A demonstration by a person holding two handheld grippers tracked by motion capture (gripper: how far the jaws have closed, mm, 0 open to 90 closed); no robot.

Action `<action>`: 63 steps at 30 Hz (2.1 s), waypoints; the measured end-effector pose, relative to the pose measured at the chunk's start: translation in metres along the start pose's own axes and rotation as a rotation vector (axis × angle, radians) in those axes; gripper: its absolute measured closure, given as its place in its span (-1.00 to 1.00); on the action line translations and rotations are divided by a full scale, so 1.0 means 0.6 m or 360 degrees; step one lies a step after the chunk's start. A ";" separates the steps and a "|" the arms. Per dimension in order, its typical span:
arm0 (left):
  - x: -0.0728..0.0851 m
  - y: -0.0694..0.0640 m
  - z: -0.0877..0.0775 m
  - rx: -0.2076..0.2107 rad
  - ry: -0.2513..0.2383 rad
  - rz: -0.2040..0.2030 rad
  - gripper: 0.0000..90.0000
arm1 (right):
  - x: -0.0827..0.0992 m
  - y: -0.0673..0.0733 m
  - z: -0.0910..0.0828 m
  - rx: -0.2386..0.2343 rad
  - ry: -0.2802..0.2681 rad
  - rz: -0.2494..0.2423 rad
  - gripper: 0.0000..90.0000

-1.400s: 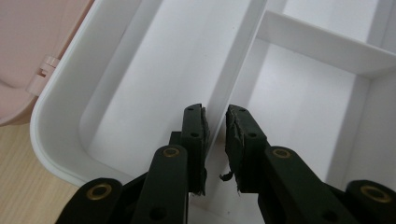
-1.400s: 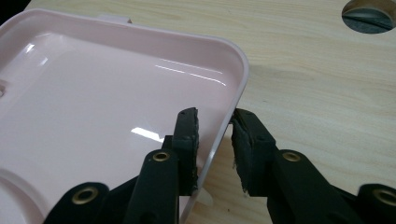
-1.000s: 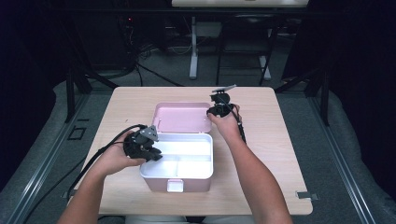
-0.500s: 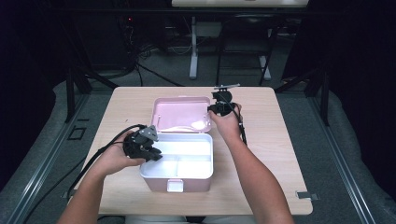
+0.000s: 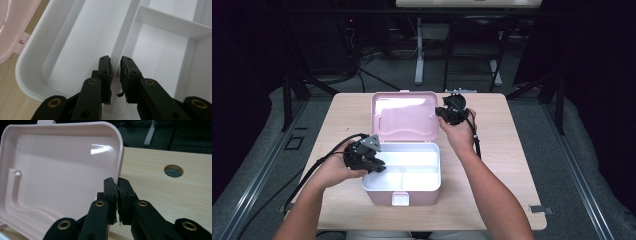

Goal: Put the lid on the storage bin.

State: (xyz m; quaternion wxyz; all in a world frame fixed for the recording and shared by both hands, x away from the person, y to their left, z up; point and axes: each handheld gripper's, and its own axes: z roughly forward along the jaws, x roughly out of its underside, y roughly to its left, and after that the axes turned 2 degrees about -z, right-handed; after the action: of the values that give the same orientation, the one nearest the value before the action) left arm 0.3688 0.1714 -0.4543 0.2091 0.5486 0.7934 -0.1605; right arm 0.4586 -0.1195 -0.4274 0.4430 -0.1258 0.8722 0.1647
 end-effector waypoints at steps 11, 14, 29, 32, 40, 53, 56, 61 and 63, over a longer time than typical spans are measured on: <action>-0.001 0.003 -0.001 0.0014 0.0014 0.0027 0.76 | 0.004 0.010 -0.030 -0.0011 -0.0089 -0.0040 0.93; -0.002 0.002 -0.001 0.0001 0.0024 0.0026 0.76 | 0.005 0.012 -0.035 -0.0014 -0.0104 -0.0047 0.93; -0.001 0.038 -0.058 -0.0107 -0.0178 -0.0190 0.46 | 0.007 0.013 -0.041 -0.0030 -0.0119 -0.0047 0.93; 0.002 0.053 -0.069 -0.0145 -0.0258 -0.0260 0.47 | 0.007 0.012 -0.043 -0.0033 -0.0123 -0.0050 0.93; 0.002 0.099 -0.082 -0.0325 -0.0377 -0.0507 0.46 | 0.008 0.012 -0.045 -0.0045 -0.0127 -0.0053 0.93; -0.028 0.123 -0.089 -0.0562 -0.0459 -0.0586 0.38 | 0.009 0.012 -0.049 -0.0055 -0.0135 -0.0064 0.93; -0.030 0.130 -0.088 -0.0591 -0.0474 -0.0621 0.37 | 0.009 0.013 -0.050 -0.0056 -0.0137 -0.0069 0.93; -0.033 0.142 -0.088 -0.0584 -0.0506 -0.0677 0.42 | 0.009 0.013 -0.052 -0.0056 -0.0143 -0.0076 0.93; -0.033 0.144 -0.088 -0.0564 -0.0518 -0.0684 0.50 | 0.010 0.013 -0.053 -0.0061 -0.0147 -0.0075 0.93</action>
State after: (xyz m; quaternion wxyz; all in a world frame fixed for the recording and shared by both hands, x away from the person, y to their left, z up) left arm 0.4480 0.2108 -0.4009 0.3869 0.2907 0.8628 -0.1461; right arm 0.4289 -0.1254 -0.4130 0.4840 -0.1472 0.8444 0.1765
